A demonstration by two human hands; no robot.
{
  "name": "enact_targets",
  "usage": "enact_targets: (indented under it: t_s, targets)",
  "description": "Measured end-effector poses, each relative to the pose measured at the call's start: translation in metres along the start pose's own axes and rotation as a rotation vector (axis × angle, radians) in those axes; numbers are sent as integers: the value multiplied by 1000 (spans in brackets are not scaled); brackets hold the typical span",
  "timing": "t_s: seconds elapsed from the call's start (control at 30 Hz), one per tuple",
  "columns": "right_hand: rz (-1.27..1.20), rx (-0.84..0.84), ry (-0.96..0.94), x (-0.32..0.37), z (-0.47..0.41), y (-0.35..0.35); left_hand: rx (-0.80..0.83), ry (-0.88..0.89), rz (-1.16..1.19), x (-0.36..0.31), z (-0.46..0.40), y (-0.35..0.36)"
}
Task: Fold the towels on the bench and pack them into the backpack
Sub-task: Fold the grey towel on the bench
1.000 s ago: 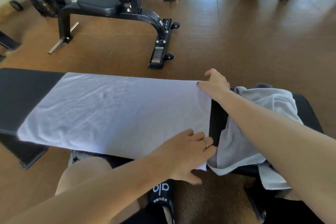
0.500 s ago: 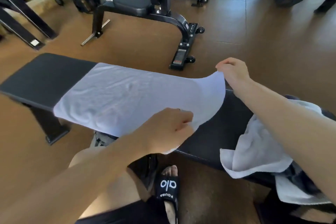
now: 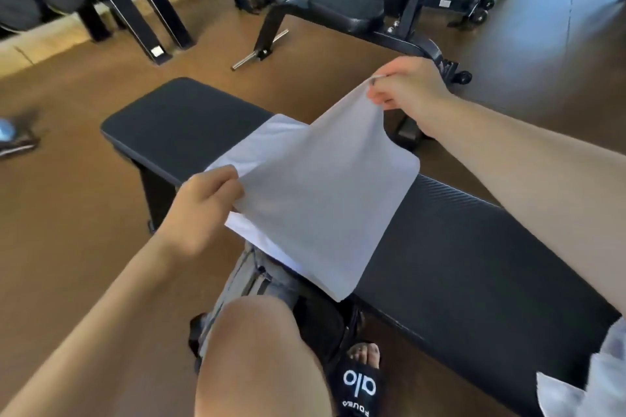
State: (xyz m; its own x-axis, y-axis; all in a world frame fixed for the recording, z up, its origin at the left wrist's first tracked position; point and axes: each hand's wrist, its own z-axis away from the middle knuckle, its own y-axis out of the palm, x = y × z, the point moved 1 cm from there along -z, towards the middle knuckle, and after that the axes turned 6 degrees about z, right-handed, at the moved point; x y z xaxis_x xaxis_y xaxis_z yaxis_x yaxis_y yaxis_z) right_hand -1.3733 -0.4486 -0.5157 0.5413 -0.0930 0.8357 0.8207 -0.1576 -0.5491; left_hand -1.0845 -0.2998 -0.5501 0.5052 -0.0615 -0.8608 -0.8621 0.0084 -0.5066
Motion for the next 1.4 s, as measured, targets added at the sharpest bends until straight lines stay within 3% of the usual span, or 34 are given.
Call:
enact_targets:
  t_s: [0.2, 0.33, 0.47, 0.63, 1.03, 1.4]
  targets:
    - [290, 39, -267, 35, -60, 89, -306, -145, -32, 50, -30, -38]
    - [451, 131, -284, 27, -94, 151, -244, -386, -79, 98, -51, -32]
    - [485, 189, -266, 1, -109, 188, -314, -478, -65, 124, -50, -20]
    - [401, 352, -243, -19, -125, 210, -428, -389, -40, 130, -46, -14]
    - [213, 159, -235, -14, -112, 206, -525, -194, -146, 123, -45, -26]
    - [154, 9, -358, 14, -47, 31, -477, 83, -221, 27, -46, -46]
